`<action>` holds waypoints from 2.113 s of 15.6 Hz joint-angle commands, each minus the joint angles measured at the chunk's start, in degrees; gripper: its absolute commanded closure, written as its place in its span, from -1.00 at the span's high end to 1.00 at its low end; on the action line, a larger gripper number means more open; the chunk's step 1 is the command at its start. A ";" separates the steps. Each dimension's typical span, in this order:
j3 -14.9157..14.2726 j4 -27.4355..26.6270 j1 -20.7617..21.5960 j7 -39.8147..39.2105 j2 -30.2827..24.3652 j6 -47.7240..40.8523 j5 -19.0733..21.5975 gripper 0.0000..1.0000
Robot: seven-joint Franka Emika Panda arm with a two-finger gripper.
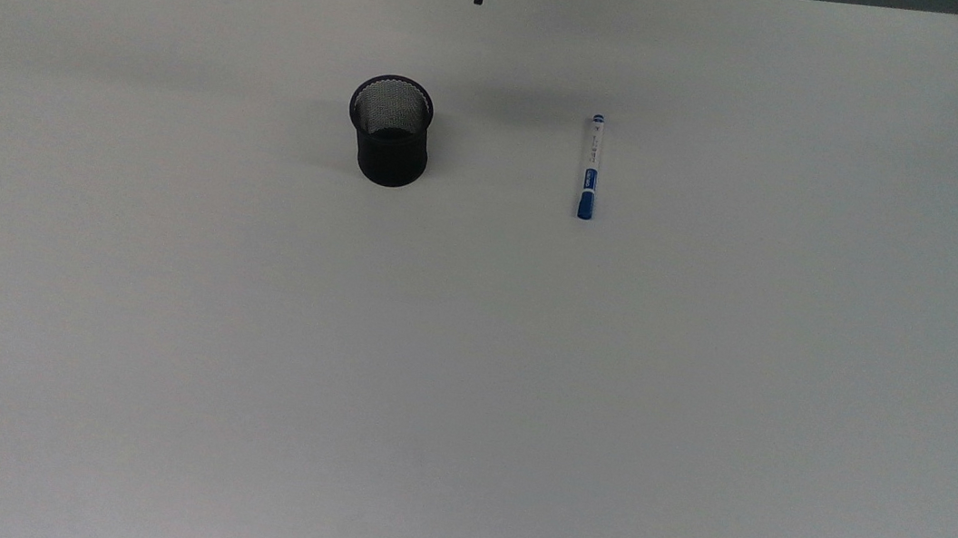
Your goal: Insert the marker
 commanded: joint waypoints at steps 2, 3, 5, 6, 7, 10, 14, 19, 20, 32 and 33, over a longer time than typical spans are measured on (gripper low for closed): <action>-0.89 -0.04 1.26 -0.52 -0.96 -1.56 -0.58 1.00; -0.89 -0.13 1.26 -0.52 -0.87 -1.56 -0.58 1.00; -0.89 -0.22 1.17 -0.52 -0.96 -1.56 -0.58 1.00; -0.81 -0.22 1.08 -0.52 -0.96 -1.56 -0.58 1.00; -0.89 -0.22 1.17 -0.61 -0.96 -1.56 -0.58 1.00; -0.81 -0.39 1.43 -0.61 -0.78 -1.30 -0.58 1.00; -0.37 -2.23 2.05 -0.70 -0.96 -1.13 -0.58 1.00; 0.68 -6.71 4.06 -1.23 -0.78 0.62 -0.58 1.00; 0.86 -8.38 4.85 -1.22 -0.78 2.20 -0.58 1.00; 1.13 -18.50 10.74 -0.35 6.68 19.34 0.91 1.00; 1.21 -18.50 11.19 0.79 7.73 20.22 0.82 1.00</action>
